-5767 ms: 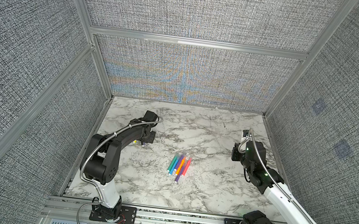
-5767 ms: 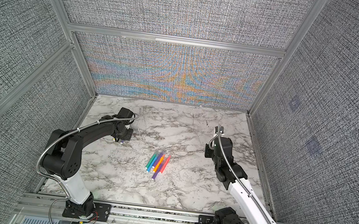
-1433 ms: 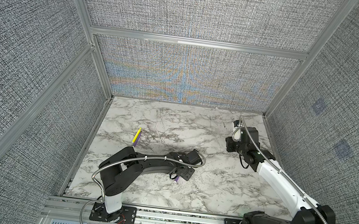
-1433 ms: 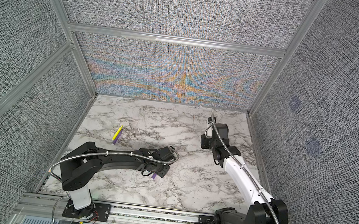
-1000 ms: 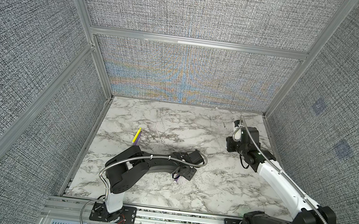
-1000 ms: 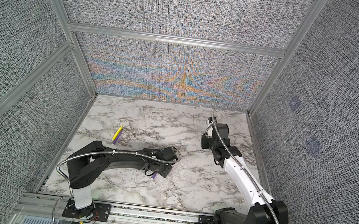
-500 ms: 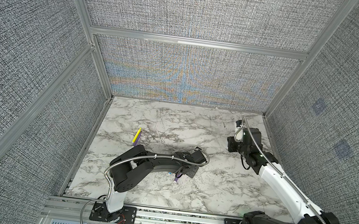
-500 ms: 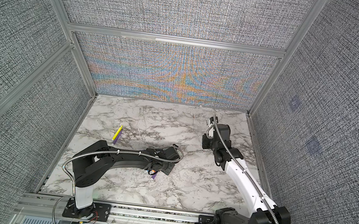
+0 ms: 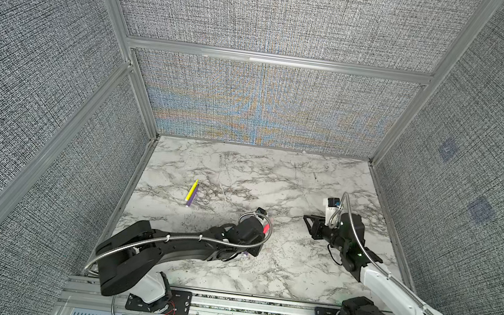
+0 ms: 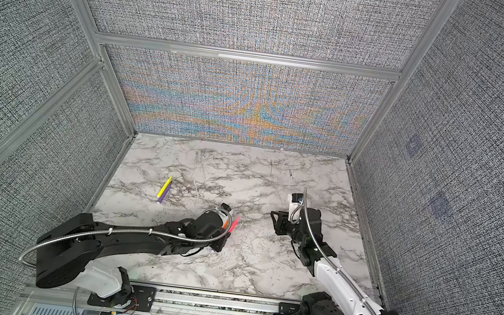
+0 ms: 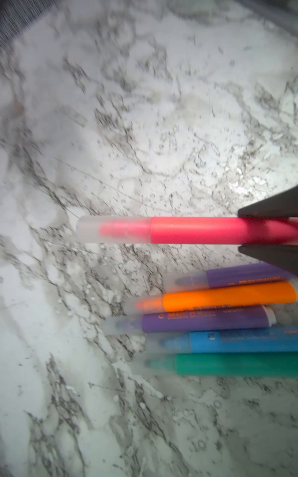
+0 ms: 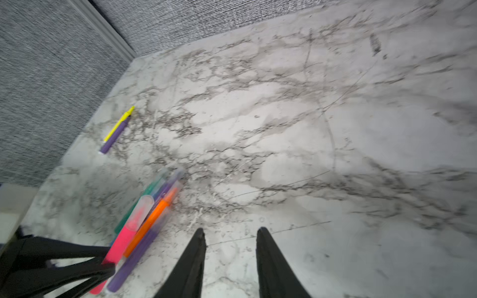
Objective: Remove pen caps from pens
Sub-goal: Pick up the pen from the center of the table, then open the pen cap on the pen.
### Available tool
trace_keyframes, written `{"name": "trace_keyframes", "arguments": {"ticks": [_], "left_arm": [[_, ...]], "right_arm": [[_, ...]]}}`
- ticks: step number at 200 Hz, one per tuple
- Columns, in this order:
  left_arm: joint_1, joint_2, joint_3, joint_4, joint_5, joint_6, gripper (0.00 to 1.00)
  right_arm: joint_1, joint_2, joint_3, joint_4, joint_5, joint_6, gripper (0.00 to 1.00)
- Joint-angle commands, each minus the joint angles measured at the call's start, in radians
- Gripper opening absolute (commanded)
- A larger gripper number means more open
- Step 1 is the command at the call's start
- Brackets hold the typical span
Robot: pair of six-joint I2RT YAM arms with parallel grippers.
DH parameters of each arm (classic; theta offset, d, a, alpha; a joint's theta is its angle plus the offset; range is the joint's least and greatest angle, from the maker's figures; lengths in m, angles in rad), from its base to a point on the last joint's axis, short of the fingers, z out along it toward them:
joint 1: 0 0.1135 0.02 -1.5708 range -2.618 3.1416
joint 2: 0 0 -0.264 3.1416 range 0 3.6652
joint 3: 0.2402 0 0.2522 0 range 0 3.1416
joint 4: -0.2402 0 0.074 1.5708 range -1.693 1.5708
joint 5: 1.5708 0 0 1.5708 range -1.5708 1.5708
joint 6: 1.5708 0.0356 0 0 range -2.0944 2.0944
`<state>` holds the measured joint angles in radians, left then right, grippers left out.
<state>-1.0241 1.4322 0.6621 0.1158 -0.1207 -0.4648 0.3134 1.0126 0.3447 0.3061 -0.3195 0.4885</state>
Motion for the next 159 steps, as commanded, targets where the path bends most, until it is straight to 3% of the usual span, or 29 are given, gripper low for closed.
{"name": "trace_keyframes", "arguments": {"ticks": [1, 63, 114, 159], "left_arm": [[-0.001, -0.051, -0.051, 0.227, 0.089, -0.013, 0.11], [-0.002, -0.204, -0.151, 0.345, 0.153, -0.038, 0.1], [-0.002, -0.297, -0.189, 0.358, 0.18, -0.026, 0.1], [-0.003, -0.322, -0.229, 0.396, 0.19, -0.023, 0.1]], "right_arm": [[0.043, -0.011, -0.055, 0.364, -0.102, 0.175, 0.38], [0.272, 0.079, -0.098, 0.674, -0.006, 0.237, 0.4], [0.32, 0.206, -0.067, 0.821, -0.01, 0.272, 0.41], [0.358, 0.236, 0.004, 0.797, -0.01, 0.253, 0.4]]}}
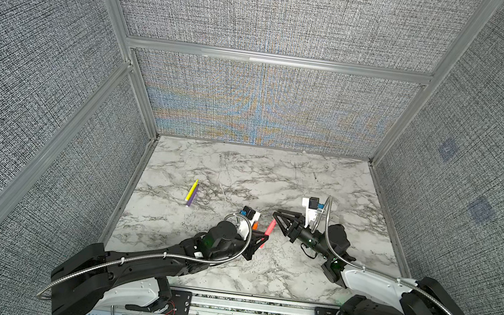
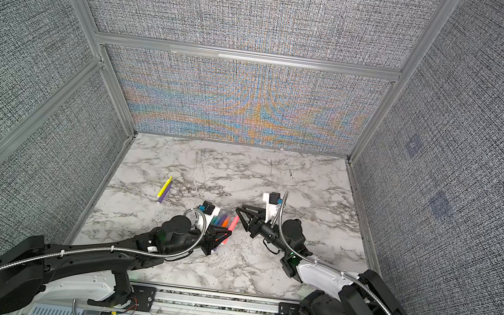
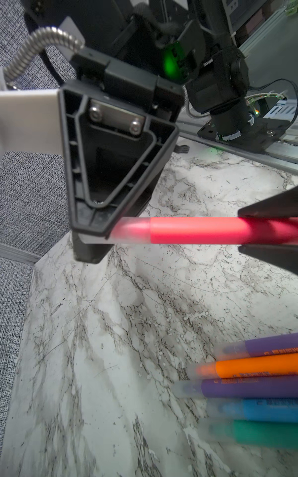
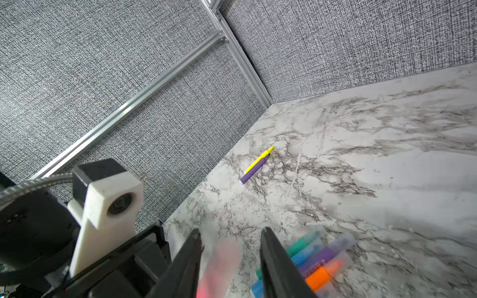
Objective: Remove pen caps from pens
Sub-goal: Open the pen cap on the pen.
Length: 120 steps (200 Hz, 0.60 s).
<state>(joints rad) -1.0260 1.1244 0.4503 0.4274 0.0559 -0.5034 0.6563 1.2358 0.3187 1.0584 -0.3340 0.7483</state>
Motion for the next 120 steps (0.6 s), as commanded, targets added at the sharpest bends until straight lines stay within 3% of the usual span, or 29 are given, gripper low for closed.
{"name": "trace_keyframes", "arguments": {"ticks": [1, 45, 78, 120], "left_arm": [[-0.001, -0.015, -0.018, 0.085, 0.013, 0.016, 0.1], [0.001, -0.056, -0.03, 0.074, -0.005, 0.025, 0.1], [0.0, -0.078, -0.041, 0.082, -0.009, 0.025, 0.1], [-0.001, -0.071, -0.053, 0.111, -0.016, 0.011, 0.1]], "right_arm": [[0.015, 0.013, 0.032, 0.045, 0.004, -0.007, 0.4], [0.034, 0.044, 0.08, 0.014, 0.001, -0.018, 0.26], [0.051, 0.063, 0.089, 0.013, 0.002, -0.019, 0.25], [0.066, 0.079, 0.11, 0.0, -0.006, -0.021, 0.05]]}}
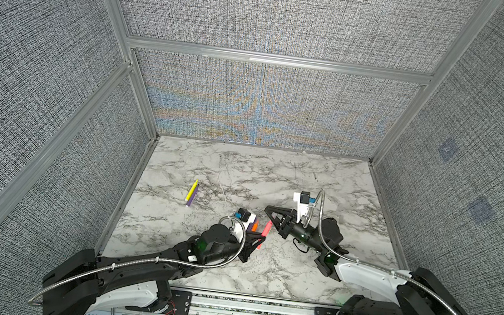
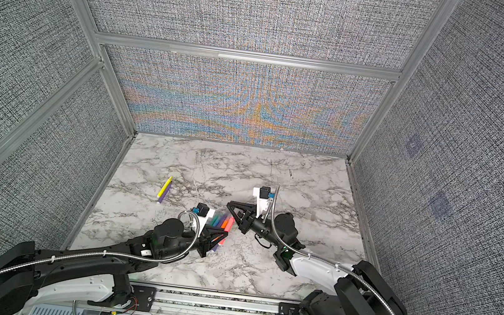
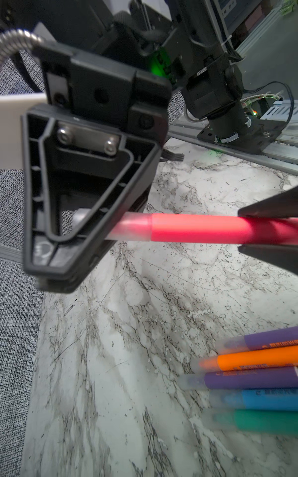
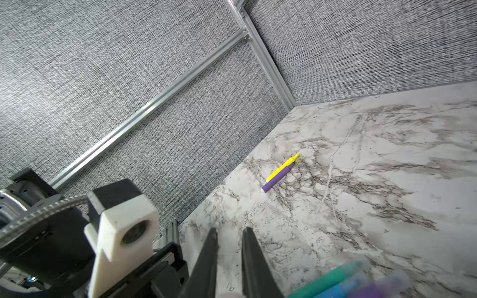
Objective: Remove pen caps from pens
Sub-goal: Open the pen cap on the pen.
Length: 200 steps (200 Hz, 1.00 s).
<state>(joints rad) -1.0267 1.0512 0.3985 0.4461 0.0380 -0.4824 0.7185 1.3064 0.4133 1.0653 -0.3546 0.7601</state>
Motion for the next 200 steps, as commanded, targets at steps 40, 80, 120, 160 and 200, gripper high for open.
{"name": "trace_keyframes", "arguments": {"ticks": [40, 80, 120, 160, 200], "left_arm": [[-0.001, 0.009, -0.008, 0.119, 0.009, 0.007, 0.3], [0.0, -0.004, -0.012, 0.168, -0.028, 0.031, 0.45], [0.0, 0.086, 0.019, 0.241, 0.02, 0.028, 0.44], [-0.001, 0.165, 0.028, 0.309, 0.037, 0.006, 0.16], [-0.001, 0.194, 0.03, 0.327, 0.044, -0.003, 0.0]], "right_arm": [[0.033, -0.009, 0.035, -0.065, 0.025, -0.073, 0.0], [0.047, -0.065, 0.03, -0.118, 0.061, -0.105, 0.0], [0.053, -0.085, 0.038, -0.128, 0.068, -0.11, 0.0], [0.058, -0.109, 0.041, -0.147, 0.079, -0.117, 0.0], [0.057, -0.165, 0.059, -0.206, 0.1, -0.145, 0.0]]}}
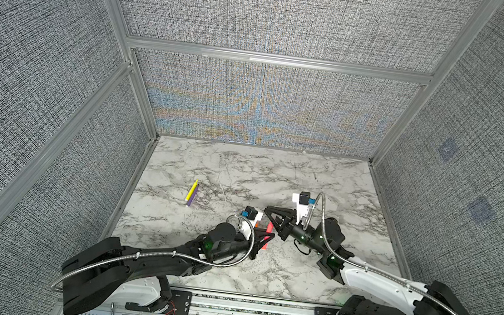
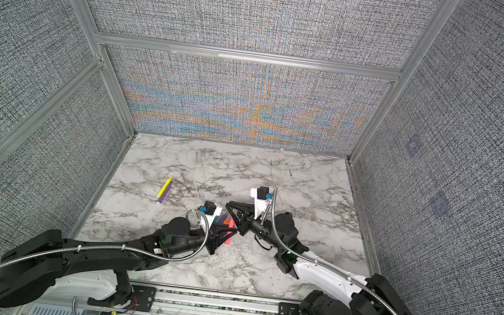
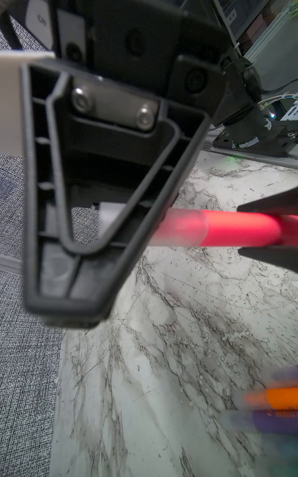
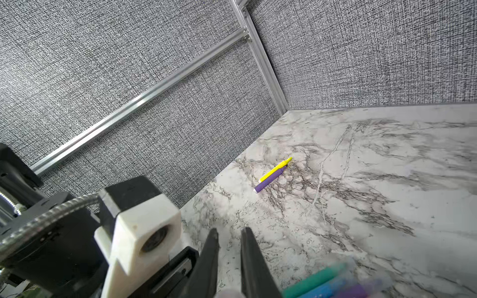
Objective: Remove pen caps from pens
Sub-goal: Open the pen cap on the pen.
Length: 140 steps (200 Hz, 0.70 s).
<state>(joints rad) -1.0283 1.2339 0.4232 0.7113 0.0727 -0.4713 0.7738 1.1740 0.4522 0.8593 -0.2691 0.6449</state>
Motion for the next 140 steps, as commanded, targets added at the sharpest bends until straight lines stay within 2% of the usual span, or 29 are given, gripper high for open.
{"name": "trace_keyframes", "arguments": {"ticks": [1, 88, 140], "left_arm": [[0.001, 0.012, 0.004, 0.064, 0.01, -0.016, 0.0], [0.0, 0.045, -0.034, 0.054, 0.007, -0.023, 0.0], [-0.001, 0.079, -0.051, 0.067, 0.014, -0.02, 0.0]], "right_arm": [[0.002, -0.035, 0.021, -0.003, 0.017, -0.031, 0.0], [-0.002, -0.206, 0.245, -0.27, 0.06, -0.149, 0.0], [-0.016, -0.267, 0.434, -0.446, 0.09, -0.237, 0.0]]}}
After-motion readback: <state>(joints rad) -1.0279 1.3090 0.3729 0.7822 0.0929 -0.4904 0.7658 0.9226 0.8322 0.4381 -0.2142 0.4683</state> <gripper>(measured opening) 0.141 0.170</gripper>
